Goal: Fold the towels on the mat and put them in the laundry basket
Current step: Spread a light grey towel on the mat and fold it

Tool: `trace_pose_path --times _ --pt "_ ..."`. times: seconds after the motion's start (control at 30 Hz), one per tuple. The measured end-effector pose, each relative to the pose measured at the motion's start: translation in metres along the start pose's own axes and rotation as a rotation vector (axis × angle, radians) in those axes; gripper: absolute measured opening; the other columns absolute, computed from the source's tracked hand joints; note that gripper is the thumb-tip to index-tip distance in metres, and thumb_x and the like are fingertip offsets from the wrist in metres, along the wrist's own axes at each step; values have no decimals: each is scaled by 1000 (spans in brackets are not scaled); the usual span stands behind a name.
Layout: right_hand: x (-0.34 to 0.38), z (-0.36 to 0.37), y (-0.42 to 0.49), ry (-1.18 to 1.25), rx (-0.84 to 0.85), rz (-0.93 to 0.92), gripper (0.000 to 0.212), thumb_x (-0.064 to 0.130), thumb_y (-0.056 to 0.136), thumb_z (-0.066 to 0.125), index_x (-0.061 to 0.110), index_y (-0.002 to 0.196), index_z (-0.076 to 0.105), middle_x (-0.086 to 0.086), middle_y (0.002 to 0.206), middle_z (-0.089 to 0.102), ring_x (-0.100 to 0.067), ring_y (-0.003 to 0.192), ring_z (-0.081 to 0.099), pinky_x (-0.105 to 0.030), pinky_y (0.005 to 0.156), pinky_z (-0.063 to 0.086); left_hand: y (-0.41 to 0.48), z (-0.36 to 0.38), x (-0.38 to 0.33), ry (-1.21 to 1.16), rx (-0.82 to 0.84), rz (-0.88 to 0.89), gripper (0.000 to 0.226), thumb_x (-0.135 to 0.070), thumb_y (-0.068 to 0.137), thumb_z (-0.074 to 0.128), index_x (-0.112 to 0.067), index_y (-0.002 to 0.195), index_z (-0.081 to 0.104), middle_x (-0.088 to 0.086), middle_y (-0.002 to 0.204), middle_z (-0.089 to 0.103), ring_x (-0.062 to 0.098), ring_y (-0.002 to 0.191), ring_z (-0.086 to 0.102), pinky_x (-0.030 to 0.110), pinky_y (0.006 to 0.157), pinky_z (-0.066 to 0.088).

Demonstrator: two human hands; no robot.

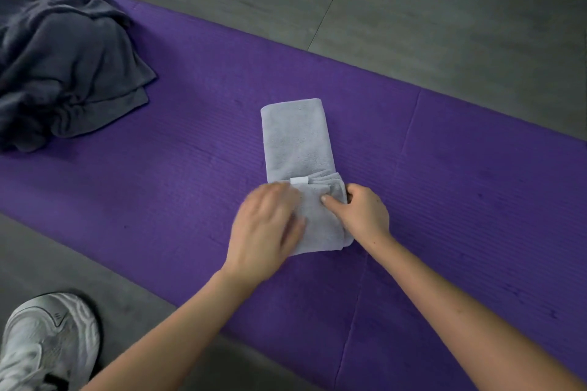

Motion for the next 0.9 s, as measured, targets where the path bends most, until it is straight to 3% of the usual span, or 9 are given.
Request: trace_pose_path --times 0.1,0.2,0.27,0.33,0.5,0.6,0.7,0.83,0.9 --pt "5 -8 -3 -154 -136 -54 32 50 80 64 19 85 56 1 87 67 -24 83 64 -34 68 45 -29 30 -12 131 308 308 70 -51 86 53 -13 143 38 7 150 34 23 142 24 38 115 19" --pt "38 -29 -29 -315 -479 -552 49 50 79 64 15 113 60 -3 109 66 -25 96 62 -40 81 45 -33 45 5 197 431 308 92 -49 72 67 -16 148 26 9 154 25 22 143 20 37 118 13" --pt "46 -14 -50 -435 -374 -940 59 58 85 52 17 128 52 -4 130 58 -22 120 53 -47 101 35 -26 44 8 173 414 332 91 -42 68 70 -17 146 30 11 152 29 23 141 26 37 117 18" --pt "32 11 -55 -640 -149 -1065 79 68 79 48 20 141 36 -5 146 42 -23 136 37 -57 110 20 -20 44 10 122 426 350 88 -38 67 72 -19 144 34 13 150 33 24 138 31 39 112 22" --pt "18 24 -43 -764 -12 -1006 92 45 63 80 19 139 35 -8 140 50 -26 129 47 -57 106 30 -9 41 16 -13 520 299 84 -39 64 64 -18 141 38 10 144 43 24 131 45 37 105 39" --pt "23 10 -62 -632 -23 -1050 77 31 59 78 14 126 45 -8 127 61 -24 115 59 -50 105 27 -14 30 11 -109 575 261 80 -47 64 52 -17 137 46 4 138 51 18 121 54 31 92 52" --pt "17 -4 -97 -445 112 -937 61 33 62 66 19 118 49 6 104 67 -10 93 63 -41 103 36 -29 11 -7 -219 656 213 76 -49 60 53 -30 133 47 -7 119 65 12 94 66 16 75 49" --pt "11 -24 -109 -200 398 -578 55 41 64 65 37 114 42 19 97 59 -3 94 49 -13 86 37 -41 -4 -8 -652 768 -113 56 -46 63 66 -38 115 48 -13 100 64 8 89 63 23 78 51" --pt "12 -34 -90 45 424 -442 55 40 62 69 38 112 46 12 103 59 -13 94 54 -25 83 47 -36 -3 6 -914 664 -382 47 -39 67 72 -27 109 55 -8 94 63 8 86 62 23 79 52"
Point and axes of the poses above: each hand's wrist, its own y-axis towards the middle knuckle, its own z-axis out of the palm, x = y × z, the point moved 8 cm from there along y, towards the middle knuckle
